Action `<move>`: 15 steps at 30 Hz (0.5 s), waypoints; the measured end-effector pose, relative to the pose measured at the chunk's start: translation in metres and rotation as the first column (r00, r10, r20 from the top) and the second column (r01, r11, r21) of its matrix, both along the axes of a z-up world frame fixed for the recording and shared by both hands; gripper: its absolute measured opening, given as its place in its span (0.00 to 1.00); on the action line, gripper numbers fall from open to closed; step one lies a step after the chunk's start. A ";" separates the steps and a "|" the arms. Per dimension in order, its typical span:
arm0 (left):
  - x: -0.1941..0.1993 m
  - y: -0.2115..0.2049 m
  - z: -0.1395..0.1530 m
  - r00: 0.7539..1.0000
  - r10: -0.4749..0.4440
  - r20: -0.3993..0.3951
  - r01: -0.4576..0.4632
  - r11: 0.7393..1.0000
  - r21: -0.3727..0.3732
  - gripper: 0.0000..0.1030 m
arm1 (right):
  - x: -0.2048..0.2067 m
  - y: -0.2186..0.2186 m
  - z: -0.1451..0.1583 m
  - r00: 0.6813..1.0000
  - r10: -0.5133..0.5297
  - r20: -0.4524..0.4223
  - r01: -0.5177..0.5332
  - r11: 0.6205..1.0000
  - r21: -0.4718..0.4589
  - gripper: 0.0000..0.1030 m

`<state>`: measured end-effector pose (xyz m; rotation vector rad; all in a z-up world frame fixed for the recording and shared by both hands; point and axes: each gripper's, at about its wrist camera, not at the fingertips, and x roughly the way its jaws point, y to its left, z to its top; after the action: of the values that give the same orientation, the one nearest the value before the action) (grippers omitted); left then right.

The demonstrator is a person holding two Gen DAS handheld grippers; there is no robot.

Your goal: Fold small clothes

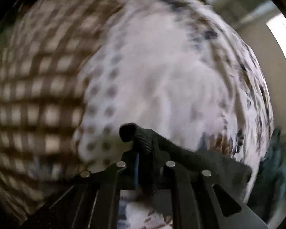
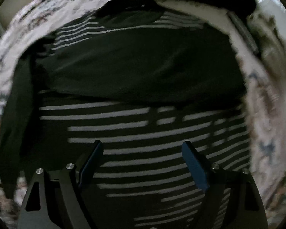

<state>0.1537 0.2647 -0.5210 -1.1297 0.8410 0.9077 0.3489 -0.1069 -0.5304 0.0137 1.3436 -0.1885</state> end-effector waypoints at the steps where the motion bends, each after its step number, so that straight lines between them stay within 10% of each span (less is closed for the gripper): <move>1: 0.006 0.000 0.014 1.000 -0.028 0.002 0.028 0.998 0.059 0.08 | 0.002 0.000 0.003 1.000 0.000 0.008 0.000 1.000 -0.015 0.83; 8: 0.043 -0.012 0.094 0.972 -0.230 0.043 0.213 0.946 0.242 0.08 | 0.014 -0.015 0.014 0.999 -0.006 0.051 0.004 0.999 0.044 0.84; 10: 0.074 -0.031 0.120 0.945 -0.322 0.050 0.293 0.908 0.300 0.08 | 0.019 -0.026 0.015 0.998 -0.028 0.054 0.024 0.997 0.073 0.97; 15: 0.165 -0.140 0.170 0.781 -0.622 0.060 0.547 0.727 0.416 0.08 | 0.025 -0.071 0.016 0.993 -0.106 0.052 0.098 0.986 0.136 1.00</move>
<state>0.3187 0.1242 -0.3511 -0.5348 0.7518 0.3806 0.3738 -0.1783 -0.5141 0.1996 1.2951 -0.1831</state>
